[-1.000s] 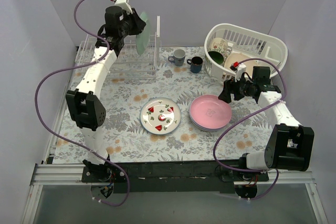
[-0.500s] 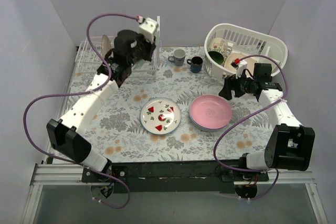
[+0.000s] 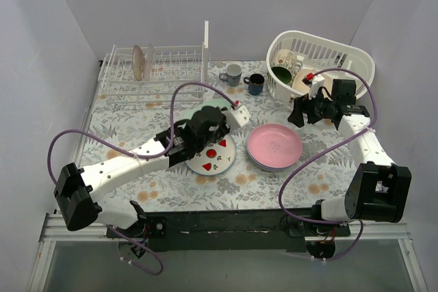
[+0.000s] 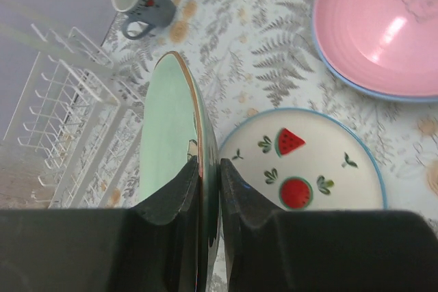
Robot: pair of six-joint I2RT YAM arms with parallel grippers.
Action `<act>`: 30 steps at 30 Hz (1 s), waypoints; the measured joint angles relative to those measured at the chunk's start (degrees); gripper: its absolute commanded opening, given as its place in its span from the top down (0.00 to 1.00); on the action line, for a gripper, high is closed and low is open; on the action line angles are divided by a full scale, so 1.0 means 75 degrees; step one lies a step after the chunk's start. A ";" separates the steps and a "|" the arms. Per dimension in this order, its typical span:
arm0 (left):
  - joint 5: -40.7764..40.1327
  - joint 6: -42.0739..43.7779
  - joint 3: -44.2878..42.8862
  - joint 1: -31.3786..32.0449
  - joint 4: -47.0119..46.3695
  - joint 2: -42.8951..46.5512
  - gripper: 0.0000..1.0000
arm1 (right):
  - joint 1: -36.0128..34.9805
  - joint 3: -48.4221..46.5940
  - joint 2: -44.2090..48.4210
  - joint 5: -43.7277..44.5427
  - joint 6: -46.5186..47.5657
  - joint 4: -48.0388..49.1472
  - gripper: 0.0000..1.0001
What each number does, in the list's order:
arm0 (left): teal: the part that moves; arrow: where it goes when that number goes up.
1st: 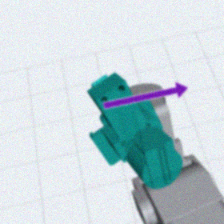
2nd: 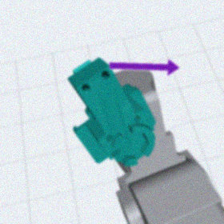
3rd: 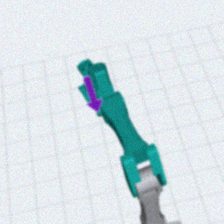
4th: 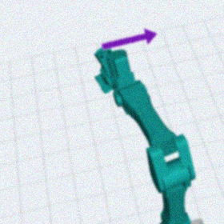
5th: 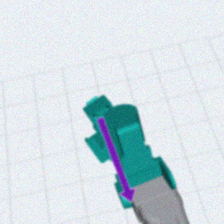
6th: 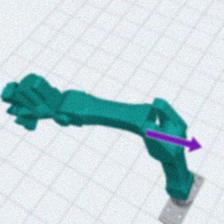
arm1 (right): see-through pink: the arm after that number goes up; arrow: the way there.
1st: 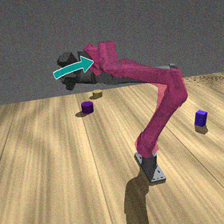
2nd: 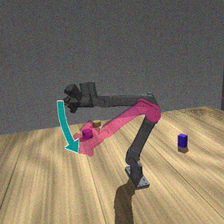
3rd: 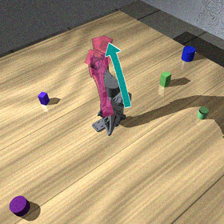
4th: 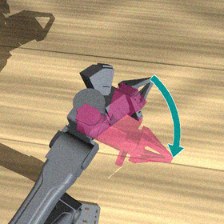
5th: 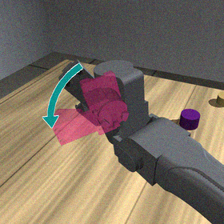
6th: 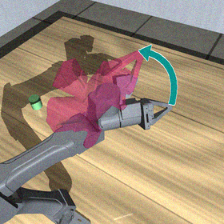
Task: Unload the plates from the dish rack
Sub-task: Place the plate at the center of the board.
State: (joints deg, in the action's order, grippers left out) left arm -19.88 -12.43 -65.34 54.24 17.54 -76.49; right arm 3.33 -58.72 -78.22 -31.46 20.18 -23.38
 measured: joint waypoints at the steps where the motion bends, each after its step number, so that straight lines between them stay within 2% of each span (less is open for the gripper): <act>1: -0.0224 0.0073 0.0219 0.0265 -0.0009 0.0052 1.00 | 0.0000 0.0000 0.0000 0.0044 -0.0003 0.0012 0.19; 4: -0.0507 0.0131 0.0627 0.0784 -0.0012 0.0082 1.00 | 0.0000 0.0026 0.0000 0.0160 -0.0006 0.0146 0.19; 11: -0.1524 0.0458 0.1600 0.0944 -0.0702 0.0119 1.00 | 0.0000 0.0204 -0.0017 0.0455 0.0000 0.0341 0.19; 18: -0.2264 0.1157 0.2801 0.1550 -0.1743 0.0187 1.00 | 0.0000 0.0204 -0.0137 0.0673 0.0000 0.0408 0.19; 30: -0.3031 0.1880 0.3660 0.2416 -0.3214 0.0184 1.00 | 0.0009 0.0367 -0.0181 0.0755 0.0029 0.0519 0.20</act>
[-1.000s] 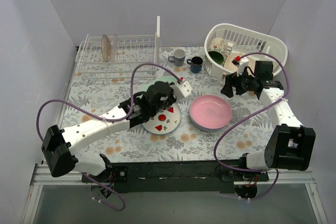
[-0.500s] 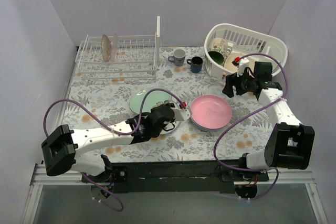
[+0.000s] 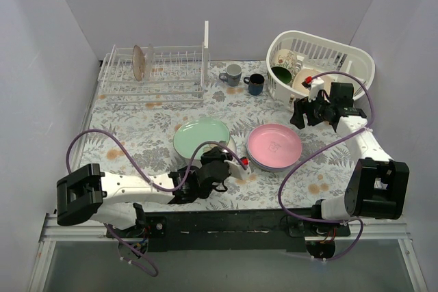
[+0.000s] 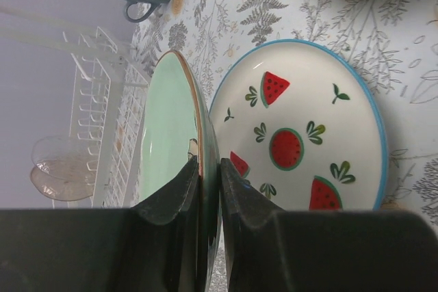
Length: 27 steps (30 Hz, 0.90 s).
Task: Unload the plates from the dish rack
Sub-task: Place the plate at the center of the board.
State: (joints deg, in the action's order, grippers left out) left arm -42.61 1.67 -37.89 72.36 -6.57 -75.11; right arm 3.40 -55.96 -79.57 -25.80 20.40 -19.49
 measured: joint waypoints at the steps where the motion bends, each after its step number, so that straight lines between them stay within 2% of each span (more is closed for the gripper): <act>1: -0.0047 0.0003 0.0076 0.0117 -0.0070 -0.0009 1.00 | 0.0000 0.0009 0.0000 0.0003 0.0000 0.0006 0.19; 9: -0.0181 0.0035 0.0635 0.0755 -0.0784 -0.0350 1.00 | 0.0006 0.0076 0.0000 0.0009 0.0003 0.0020 0.20; 27: -0.0379 0.0970 0.1655 0.0784 -0.3386 -0.1722 1.00 | 0.0047 0.0184 0.0000 -0.0003 0.0082 0.0058 0.20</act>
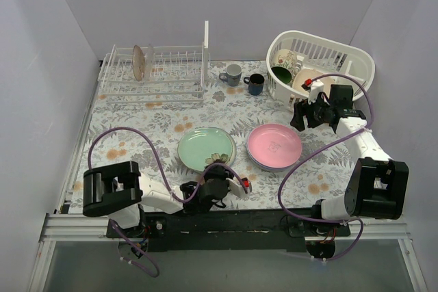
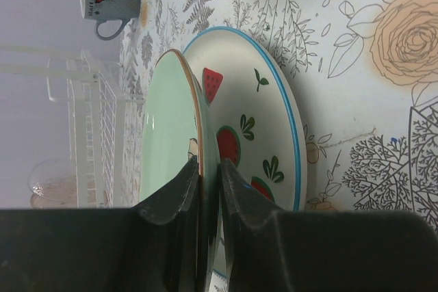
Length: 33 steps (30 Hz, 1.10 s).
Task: Unload the plates from the dish rack
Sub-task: Place the plate at the center of the board.
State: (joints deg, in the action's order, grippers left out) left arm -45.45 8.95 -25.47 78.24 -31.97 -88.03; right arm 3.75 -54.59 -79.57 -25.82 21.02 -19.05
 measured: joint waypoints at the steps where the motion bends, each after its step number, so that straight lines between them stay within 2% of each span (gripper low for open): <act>1: 0.0000 0.0029 0.0000 0.0000 -0.0099 -0.0020 1.00 | 0.0000 0.0009 0.0000 0.0000 0.0000 -0.0012 0.20; 18: 0.0017 0.0085 0.0000 0.0000 -0.0600 -0.0481 1.00 | 0.0006 0.0012 -0.0003 -0.0006 0.0000 -0.0003 0.20; 33: 0.0119 -0.0463 -0.0029 0.0067 0.0119 -0.0481 1.00 | 0.0006 0.0012 -0.0047 -0.0006 0.0006 -0.0003 0.20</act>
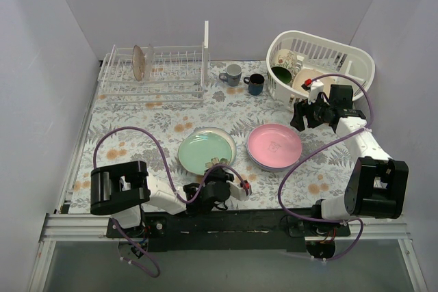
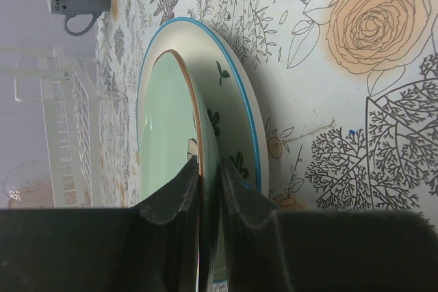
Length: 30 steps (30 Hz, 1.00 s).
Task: Unload the plates from the dish rack
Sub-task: Place the plate at the center of the board.
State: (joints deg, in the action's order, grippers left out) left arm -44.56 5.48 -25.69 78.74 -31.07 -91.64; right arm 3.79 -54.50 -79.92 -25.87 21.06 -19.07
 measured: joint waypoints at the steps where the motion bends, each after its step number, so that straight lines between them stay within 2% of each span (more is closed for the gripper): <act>1: 0.0000 -0.0003 -0.0006 0.0000 0.0012 0.0000 1.00 | 0.0000 0.0000 0.0000 0.0000 0.0000 0.0000 0.20; 20: 0.0187 -0.0335 -0.0370 0.0017 0.0667 0.0003 0.99 | 0.0035 0.0003 0.0000 -0.0006 0.0020 0.0000 0.20; 30: 0.0286 -0.0597 -0.0600 0.0017 0.1204 0.0020 0.85 | 0.0038 0.0006 0.0000 -0.0029 0.0020 0.0000 0.20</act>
State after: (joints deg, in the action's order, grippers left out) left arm -42.41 0.99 -30.20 78.87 -22.04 -91.48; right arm 4.08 -54.46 -79.92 -26.09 21.21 -19.07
